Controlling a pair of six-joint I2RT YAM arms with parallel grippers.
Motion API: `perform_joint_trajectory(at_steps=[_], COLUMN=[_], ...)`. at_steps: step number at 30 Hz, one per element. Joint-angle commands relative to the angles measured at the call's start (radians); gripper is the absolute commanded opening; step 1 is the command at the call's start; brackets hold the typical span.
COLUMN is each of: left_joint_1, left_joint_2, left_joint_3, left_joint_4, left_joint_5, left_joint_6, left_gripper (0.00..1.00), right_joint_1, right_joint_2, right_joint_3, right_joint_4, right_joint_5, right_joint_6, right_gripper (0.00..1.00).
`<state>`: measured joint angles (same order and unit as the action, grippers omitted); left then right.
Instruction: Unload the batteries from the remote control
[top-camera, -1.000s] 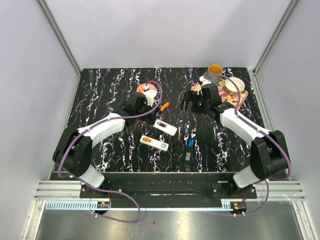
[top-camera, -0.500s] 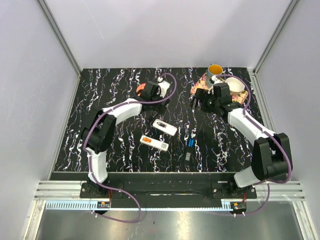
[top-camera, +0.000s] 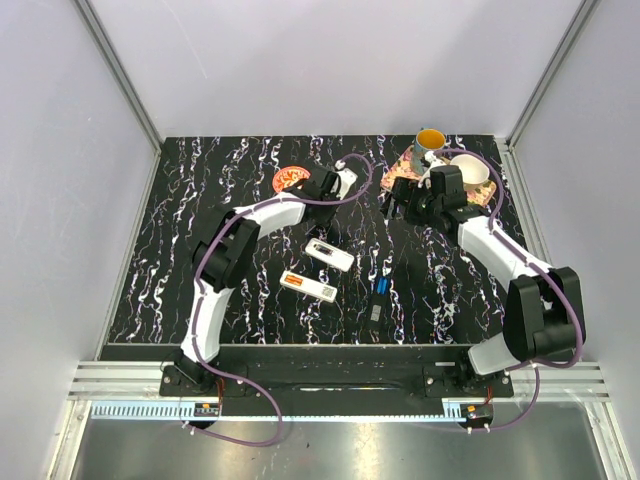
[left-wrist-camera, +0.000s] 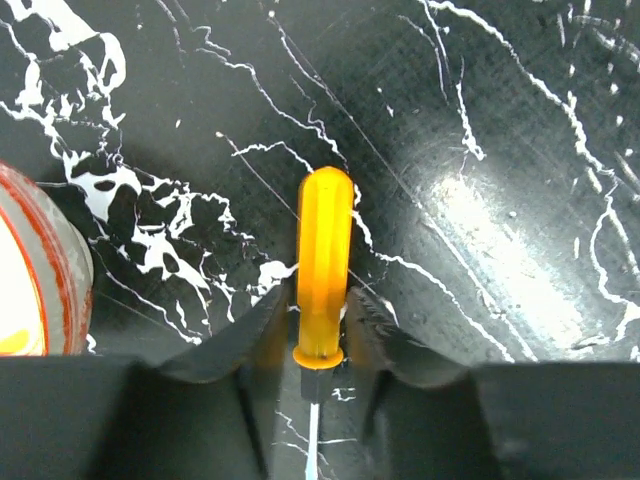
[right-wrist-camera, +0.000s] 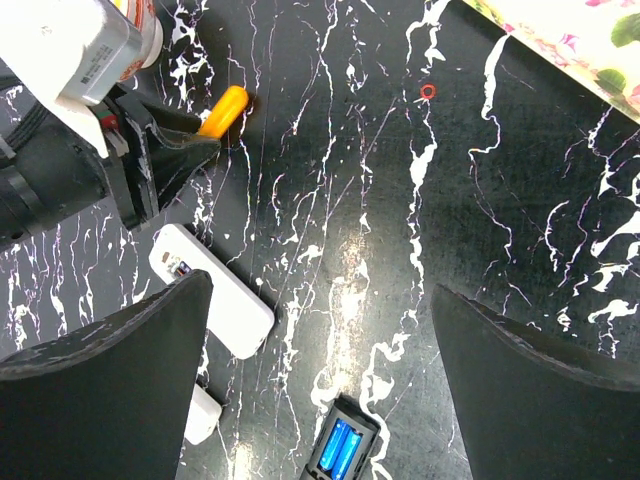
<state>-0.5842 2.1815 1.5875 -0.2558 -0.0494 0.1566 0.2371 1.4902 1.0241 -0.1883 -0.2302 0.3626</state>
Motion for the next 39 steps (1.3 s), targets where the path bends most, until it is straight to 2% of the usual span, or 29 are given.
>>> perform_joint_trajectory(at_steps=[1,4,9,13,17,21,23,27,31,35,39], left_joint_1=[-0.008,-0.008,-0.008,-0.006,-0.006,-0.006,-0.002,0.006,0.009,0.009,0.009], left_joint_2=[0.023,0.017,-0.077,-0.236,-0.458,-0.642,-0.716,-0.897,-1.093,-1.207,-1.256], left_joint_3=[0.055,0.045,-0.014,-0.089,-0.158,-0.262,-0.328,-0.562,-0.758,-0.877,-0.893], left_joint_4=[-0.036,-0.043,-0.011,0.010,0.006,-0.005,0.012,0.121,0.330,0.449,0.452], left_joint_5=[-0.032,-0.032,-0.038,-0.044,-0.030,0.009,0.061,0.225,0.360,0.401,0.433], left_joint_6=[0.023,0.018,-0.006,-0.026,-0.046,-0.116,-0.153,-0.331,-0.491,-0.588,-0.588], left_gripper=[0.23,0.00,0.00,0.00,0.00,0.00,0.00,0.00,0.00,0.00,0.00], right_joint_1=[-0.012,-0.012,-0.012,-0.010,-0.012,-0.010,-0.007,0.028,0.108,0.183,0.240], right_joint_2=[-0.051,-0.061,-0.093,-0.128,-0.177,-0.229,-0.264,-0.301,-0.283,-0.239,-0.179], right_joint_3=[-0.007,-0.010,-0.018,-0.027,-0.033,-0.068,-0.093,-0.165,-0.165,-0.165,-0.156], right_joint_4=[0.000,-0.002,-0.002,-0.005,-0.004,0.044,0.120,0.335,0.434,0.544,0.657], right_joint_5=[-0.023,-0.026,-0.037,-0.038,-0.050,-0.115,-0.152,-0.253,-0.284,-0.311,-0.336], right_joint_6=[-0.013,-0.008,0.009,0.022,0.030,0.058,0.097,0.192,0.240,0.308,0.377], right_gripper=[1.00,1.00,1.00,1.00,1.00,1.00,1.00,1.00,0.98,0.95,0.89])
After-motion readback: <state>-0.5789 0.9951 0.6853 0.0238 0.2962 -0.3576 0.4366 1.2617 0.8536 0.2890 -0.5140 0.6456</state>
